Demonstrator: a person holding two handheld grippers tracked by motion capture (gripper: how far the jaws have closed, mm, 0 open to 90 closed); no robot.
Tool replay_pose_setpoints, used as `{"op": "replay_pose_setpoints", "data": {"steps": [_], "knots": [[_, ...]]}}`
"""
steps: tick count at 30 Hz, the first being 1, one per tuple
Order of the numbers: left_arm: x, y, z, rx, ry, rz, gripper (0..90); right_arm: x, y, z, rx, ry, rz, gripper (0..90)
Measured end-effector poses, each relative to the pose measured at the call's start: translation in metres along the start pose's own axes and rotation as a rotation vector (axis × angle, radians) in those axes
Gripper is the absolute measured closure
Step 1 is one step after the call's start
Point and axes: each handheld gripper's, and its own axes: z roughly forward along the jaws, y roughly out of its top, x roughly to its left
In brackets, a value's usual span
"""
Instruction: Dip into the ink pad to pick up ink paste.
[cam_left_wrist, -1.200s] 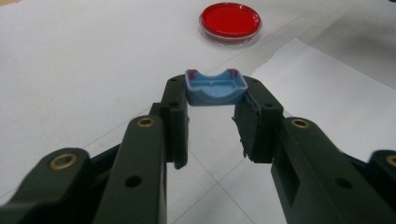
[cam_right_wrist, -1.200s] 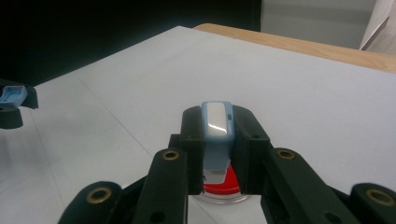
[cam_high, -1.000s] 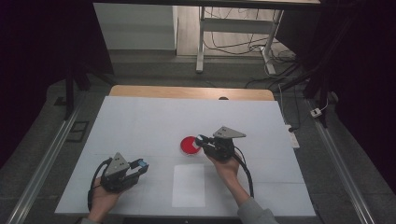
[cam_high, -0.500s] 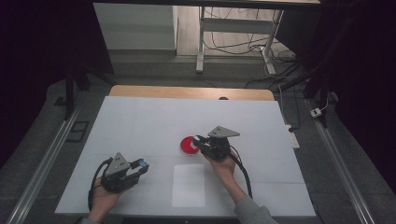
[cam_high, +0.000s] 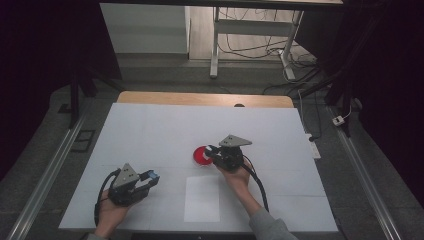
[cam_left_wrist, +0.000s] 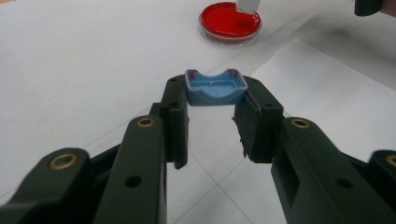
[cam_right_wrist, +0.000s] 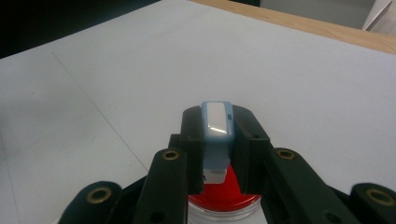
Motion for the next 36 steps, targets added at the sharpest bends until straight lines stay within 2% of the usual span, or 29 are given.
{"op": "replay_pose_setpoints", "data": {"steps": [16,36], "knots": [[0.000,0.000,0.000,0.000,0.001,0.001,65.2,0.001,-0.003,0.009,0.050,-0.025,-0.026,75.4],[0.000,0.000,0.000,0.002,-0.001,0.000,65.1,0.004,-0.005,0.012,0.059,-0.033,-0.048,75.6]]}}
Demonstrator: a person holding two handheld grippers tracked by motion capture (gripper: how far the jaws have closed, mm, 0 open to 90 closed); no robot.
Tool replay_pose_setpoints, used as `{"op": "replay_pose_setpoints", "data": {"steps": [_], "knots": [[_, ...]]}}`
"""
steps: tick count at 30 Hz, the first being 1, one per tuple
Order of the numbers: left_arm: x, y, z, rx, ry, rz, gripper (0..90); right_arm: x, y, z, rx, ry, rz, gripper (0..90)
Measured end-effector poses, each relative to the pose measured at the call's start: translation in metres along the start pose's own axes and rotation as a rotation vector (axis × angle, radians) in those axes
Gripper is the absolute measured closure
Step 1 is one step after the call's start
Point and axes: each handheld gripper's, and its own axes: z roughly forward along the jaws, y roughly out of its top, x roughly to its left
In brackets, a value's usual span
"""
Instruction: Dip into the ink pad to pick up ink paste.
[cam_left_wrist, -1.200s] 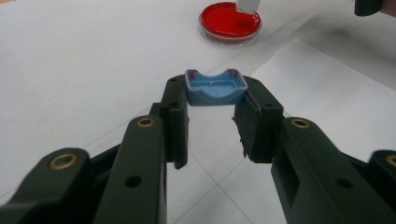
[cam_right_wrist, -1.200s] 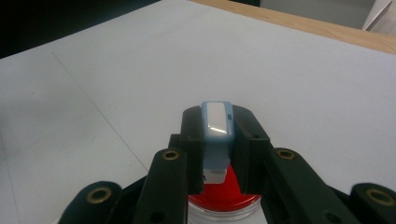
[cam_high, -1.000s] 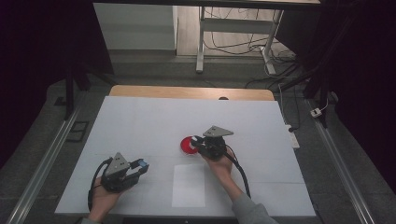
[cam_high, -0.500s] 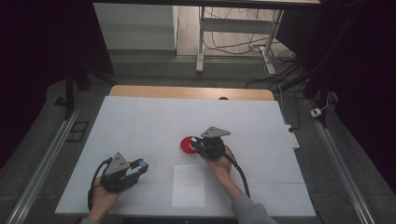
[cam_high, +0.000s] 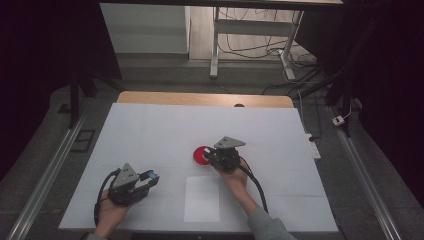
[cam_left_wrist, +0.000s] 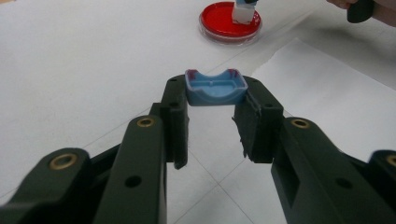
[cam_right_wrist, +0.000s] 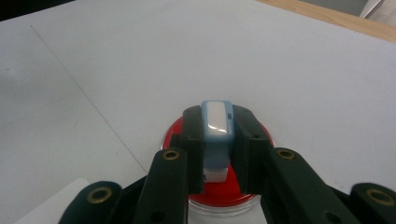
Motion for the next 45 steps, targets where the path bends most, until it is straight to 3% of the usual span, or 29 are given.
{"op": "replay_pose_setpoints", "data": {"steps": [18,30,45], "knots": [[0.000,0.000,0.000,-0.003,0.002,-0.003,65.1,0.000,0.001,-0.003,-0.011,0.000,0.012,75.5],[0.000,0.000,0.000,-0.001,0.000,-0.002,65.1,-0.006,0.006,-0.011,-0.062,-0.006,0.024,75.5],[0.001,0.000,0.001,0.003,0.001,-0.002,65.1,-0.013,0.010,-0.004,-0.048,-0.020,0.013,75.5]]}}
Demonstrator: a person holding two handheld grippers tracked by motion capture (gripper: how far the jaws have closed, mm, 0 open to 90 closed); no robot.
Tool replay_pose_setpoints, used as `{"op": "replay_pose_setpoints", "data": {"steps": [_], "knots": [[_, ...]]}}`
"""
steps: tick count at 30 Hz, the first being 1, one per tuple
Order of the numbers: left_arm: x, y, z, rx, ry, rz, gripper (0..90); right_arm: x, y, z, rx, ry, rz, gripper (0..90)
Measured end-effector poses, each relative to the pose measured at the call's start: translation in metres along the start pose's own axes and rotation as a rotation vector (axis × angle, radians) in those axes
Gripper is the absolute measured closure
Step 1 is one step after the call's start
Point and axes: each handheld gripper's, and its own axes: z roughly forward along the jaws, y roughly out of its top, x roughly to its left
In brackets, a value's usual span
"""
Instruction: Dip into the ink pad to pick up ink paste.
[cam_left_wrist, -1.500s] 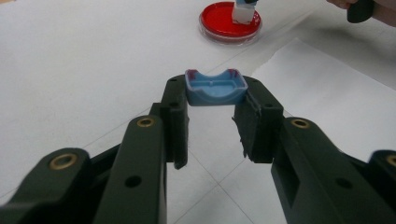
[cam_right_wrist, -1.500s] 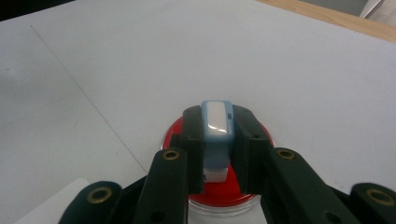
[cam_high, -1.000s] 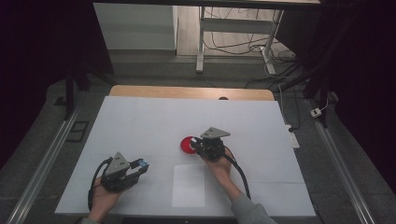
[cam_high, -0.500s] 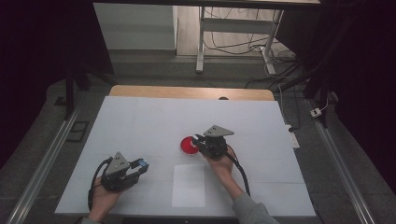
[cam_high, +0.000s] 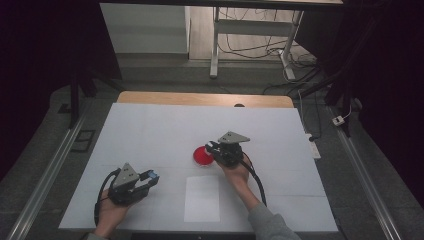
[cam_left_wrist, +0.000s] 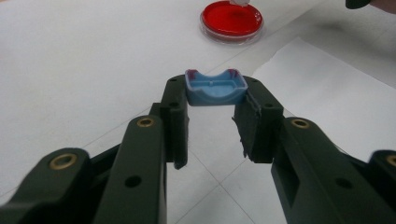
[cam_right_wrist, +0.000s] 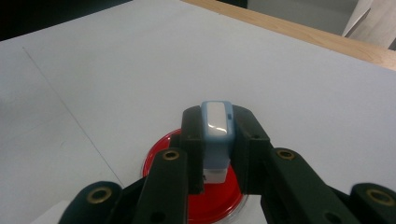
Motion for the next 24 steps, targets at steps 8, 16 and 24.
{"op": "replay_pose_setpoints", "data": {"steps": [8,16,24], "knots": [[-0.0005,0.0001,0.0005,0.002,0.000,0.002,65.1,-0.0016,-0.0014,0.0011,0.012,-0.008,0.000,75.4],[-0.0005,0.0000,0.0007,0.004,-0.001,0.003,65.1,-0.0027,-0.0047,0.0058,0.037,-0.009,0.000,75.5],[-0.0005,-0.0001,0.0010,0.006,-0.003,0.003,65.1,-0.0021,-0.0056,0.0073,0.034,-0.008,0.000,75.5]]}}
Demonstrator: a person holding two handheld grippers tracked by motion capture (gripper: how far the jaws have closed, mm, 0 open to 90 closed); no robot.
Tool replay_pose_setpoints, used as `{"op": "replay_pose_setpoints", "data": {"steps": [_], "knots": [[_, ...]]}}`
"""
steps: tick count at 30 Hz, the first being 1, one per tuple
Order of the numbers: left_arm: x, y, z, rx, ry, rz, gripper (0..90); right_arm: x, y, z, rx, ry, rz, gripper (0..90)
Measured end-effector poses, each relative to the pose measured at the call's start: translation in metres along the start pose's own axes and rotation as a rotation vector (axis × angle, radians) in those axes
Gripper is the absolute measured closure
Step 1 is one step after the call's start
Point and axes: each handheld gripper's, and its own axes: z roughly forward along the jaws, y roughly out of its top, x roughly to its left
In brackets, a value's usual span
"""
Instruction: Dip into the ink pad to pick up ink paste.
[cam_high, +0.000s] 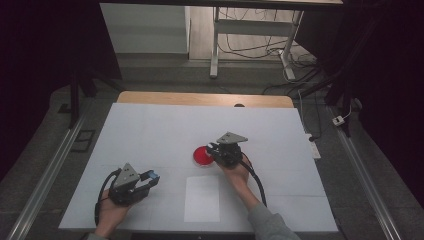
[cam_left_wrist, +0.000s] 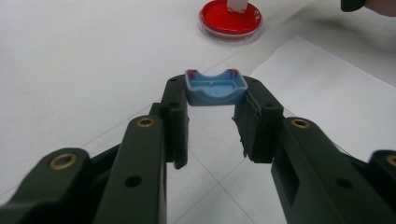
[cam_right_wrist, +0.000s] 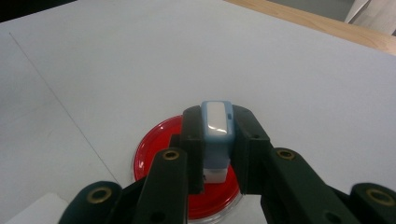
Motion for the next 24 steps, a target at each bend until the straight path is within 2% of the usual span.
{"op": "replay_pose_setpoints", "data": {"steps": [24], "knots": [[-0.0001,0.0000,0.0002,0.002,-0.002,-0.001,65.1,0.0001,-0.0019,0.0019,0.023,-0.003,0.007,75.6]]}}
